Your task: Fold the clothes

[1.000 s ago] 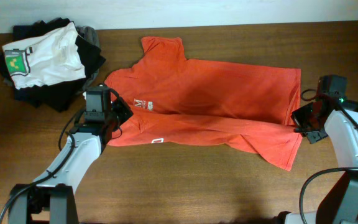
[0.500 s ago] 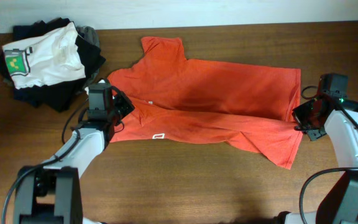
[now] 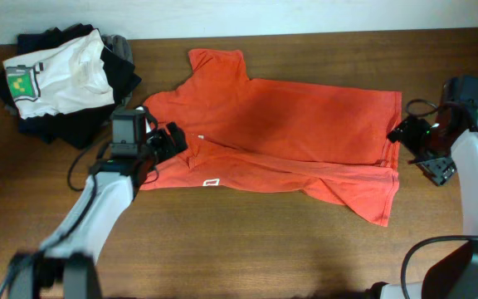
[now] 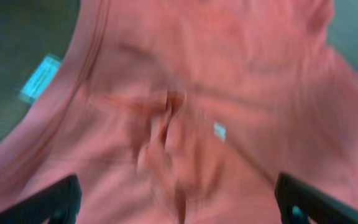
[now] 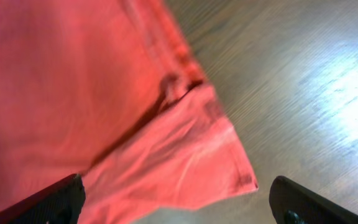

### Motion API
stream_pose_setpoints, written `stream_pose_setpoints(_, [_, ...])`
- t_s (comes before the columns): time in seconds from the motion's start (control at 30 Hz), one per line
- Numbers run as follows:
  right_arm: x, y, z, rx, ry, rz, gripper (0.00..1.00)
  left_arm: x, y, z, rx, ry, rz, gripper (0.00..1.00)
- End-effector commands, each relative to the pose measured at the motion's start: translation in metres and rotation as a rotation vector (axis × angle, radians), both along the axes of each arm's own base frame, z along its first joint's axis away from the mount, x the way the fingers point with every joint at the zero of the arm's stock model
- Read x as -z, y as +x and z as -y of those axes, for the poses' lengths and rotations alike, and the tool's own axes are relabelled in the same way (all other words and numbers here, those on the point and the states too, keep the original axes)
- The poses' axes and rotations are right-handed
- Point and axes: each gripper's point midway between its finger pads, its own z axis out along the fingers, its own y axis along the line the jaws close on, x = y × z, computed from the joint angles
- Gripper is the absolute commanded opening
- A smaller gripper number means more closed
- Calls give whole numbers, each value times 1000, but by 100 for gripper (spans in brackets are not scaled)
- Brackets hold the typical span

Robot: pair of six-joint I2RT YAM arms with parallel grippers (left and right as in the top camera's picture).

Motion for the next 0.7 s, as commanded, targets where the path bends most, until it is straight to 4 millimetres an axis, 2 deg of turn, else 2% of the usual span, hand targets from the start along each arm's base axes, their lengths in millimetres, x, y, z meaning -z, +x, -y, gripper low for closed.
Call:
stream_pose_setpoints(0.0, [8,-6,-40,-201,99,-24,99,-11,-22,6,67,30,-50,90])
stream_pose_setpoints(0.03, [15,-7,-50,-230,105,-35,91,-4,-28,9,78,33,-88,81])
stream_pose_setpoints(0.07, [29,-8,-67,-283,107,-48,73,13,-35,15,98,39,-150,63])
stream_pose_setpoints(0.1, [38,-10,-77,-316,108,-56,63,24,-40,18,109,40,-191,48])
stream_pose_setpoints(0.13, [45,-12,-84,-339,104,-64,57,33,-44,20,116,38,-226,41])
stream_pose_setpoints(0.17, [53,-15,-88,-340,87,-78,44,43,-48,20,118,40,-263,30])
stream_pose_setpoints(0.23, [72,-29,-79,-242,8,-145,30,64,-58,20,121,42,-348,14])
stream_pose_setpoints(0.27, [77,-34,-77,-214,-7,-163,27,70,-61,19,121,45,-372,7])
stream_pose_setpoints(0.37, [99,-38,-76,-210,-10,-155,6,85,-63,11,95,46,-413,1])
stream_pose_setpoints(0.5, [114,-34,-73,-208,-21,-136,4,93,-50,-15,14,28,-398,1])
stream_pose_setpoints(0.67, [121,-33,-73,-203,-7,-146,4,92,-35,-42,-62,7,-349,1])
